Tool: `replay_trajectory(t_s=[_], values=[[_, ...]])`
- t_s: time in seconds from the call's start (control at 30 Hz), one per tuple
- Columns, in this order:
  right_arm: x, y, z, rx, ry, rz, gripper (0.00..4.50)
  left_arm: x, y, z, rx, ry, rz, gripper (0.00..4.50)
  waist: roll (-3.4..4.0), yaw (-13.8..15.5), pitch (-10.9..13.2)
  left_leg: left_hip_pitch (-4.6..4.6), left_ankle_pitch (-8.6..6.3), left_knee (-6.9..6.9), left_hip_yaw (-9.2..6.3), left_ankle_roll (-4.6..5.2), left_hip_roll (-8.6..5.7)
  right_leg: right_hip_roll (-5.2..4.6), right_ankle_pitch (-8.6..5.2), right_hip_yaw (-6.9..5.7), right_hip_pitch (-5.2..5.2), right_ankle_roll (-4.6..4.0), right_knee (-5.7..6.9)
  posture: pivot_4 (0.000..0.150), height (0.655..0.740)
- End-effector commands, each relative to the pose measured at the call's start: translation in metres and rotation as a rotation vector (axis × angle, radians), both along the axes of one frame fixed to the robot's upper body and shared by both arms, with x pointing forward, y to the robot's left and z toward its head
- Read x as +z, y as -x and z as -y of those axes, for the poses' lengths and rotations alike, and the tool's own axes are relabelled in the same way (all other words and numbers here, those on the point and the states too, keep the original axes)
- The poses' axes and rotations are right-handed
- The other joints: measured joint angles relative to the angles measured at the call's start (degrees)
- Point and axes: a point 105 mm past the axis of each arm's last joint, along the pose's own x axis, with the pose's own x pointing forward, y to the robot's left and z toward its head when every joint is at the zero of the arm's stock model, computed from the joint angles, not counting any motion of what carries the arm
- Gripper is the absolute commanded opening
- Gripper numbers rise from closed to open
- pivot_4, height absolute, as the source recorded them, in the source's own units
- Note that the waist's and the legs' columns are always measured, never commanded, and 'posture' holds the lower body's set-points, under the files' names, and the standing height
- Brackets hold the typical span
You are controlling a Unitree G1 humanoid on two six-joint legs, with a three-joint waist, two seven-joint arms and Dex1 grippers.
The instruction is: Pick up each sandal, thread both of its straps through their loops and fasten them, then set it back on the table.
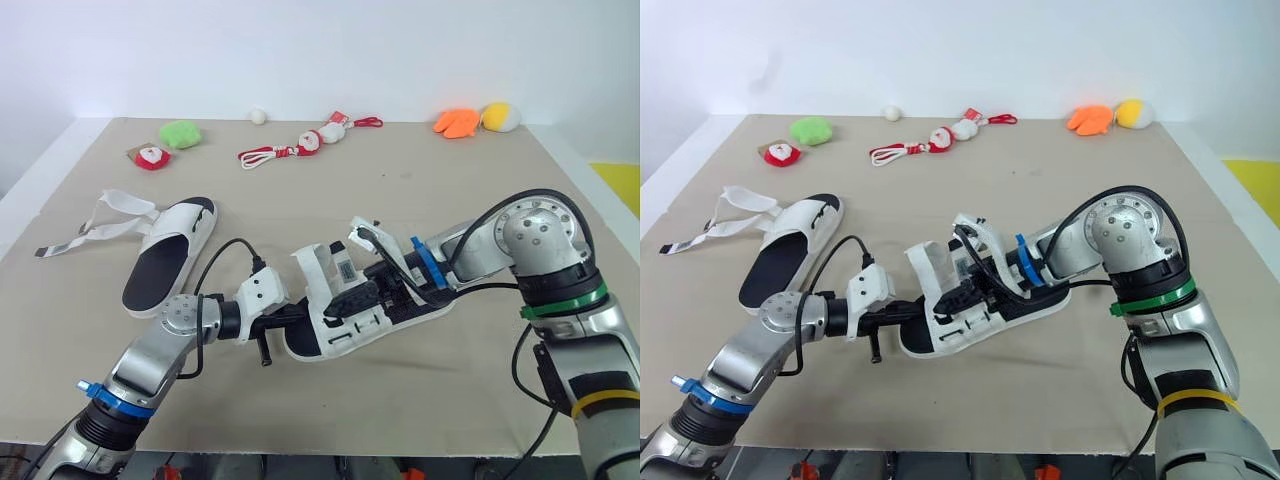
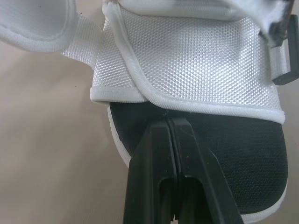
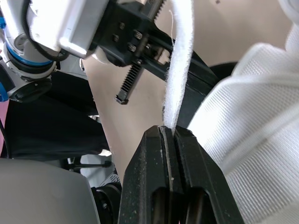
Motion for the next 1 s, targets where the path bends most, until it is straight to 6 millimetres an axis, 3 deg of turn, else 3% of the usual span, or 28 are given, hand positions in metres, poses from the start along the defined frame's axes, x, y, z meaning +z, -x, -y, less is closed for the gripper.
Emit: replay_trajectory(t_s=[0.03, 0.6, 0.77, 1.0], values=[[-0.002, 0.007, 0.000, 0.028, 0.016, 0.027, 0.07, -0.034, 0.011, 0.000, 0.003, -0.070, -0.125, 0.00, 0.00, 0.00, 0.00, -0.01, 0.00, 0.00, -0.01, 0.00, 0.00, 0.00, 0.00, -0.01, 0.00, 0.01, -0.01, 0.150, 0.7400], [-0.011, 0.023, 0.002, 0.103, 0.039, 0.066, 0.07, -0.035, 0.010, 0.000, 0.001, -0.070, -0.127, 0.00, 0.00, 0.01, -0.01, -0.07, 0.00, -0.18, -0.03, 0.00, 0.00, -0.01, 0.15, -0.02, 0.08, 0.25, -0.42, 0.150, 0.7400], [-0.016, 0.013, -0.003, 0.106, 0.032, 0.080, 0.07, -0.035, 0.010, 0.002, -0.004, -0.070, -0.126, 0.00, 0.01, 0.01, -0.01, -0.08, 0.00, -0.22, -0.04, 0.00, -0.01, -0.03, 0.22, -0.02, 0.12, 0.37, -0.56, 0.150, 0.7400], [0.001, 0.013, -0.005, 0.161, -0.062, -0.026, 0.07, -0.035, 0.011, -0.001, 0.005, -0.076, -0.127, 0.00, 0.01, 0.02, 0.00, -0.08, 0.00, -0.21, -0.04, 0.00, -0.01, -0.03, 0.27, -0.03, 0.12, 0.43, -0.57, 0.150, 0.7400]])
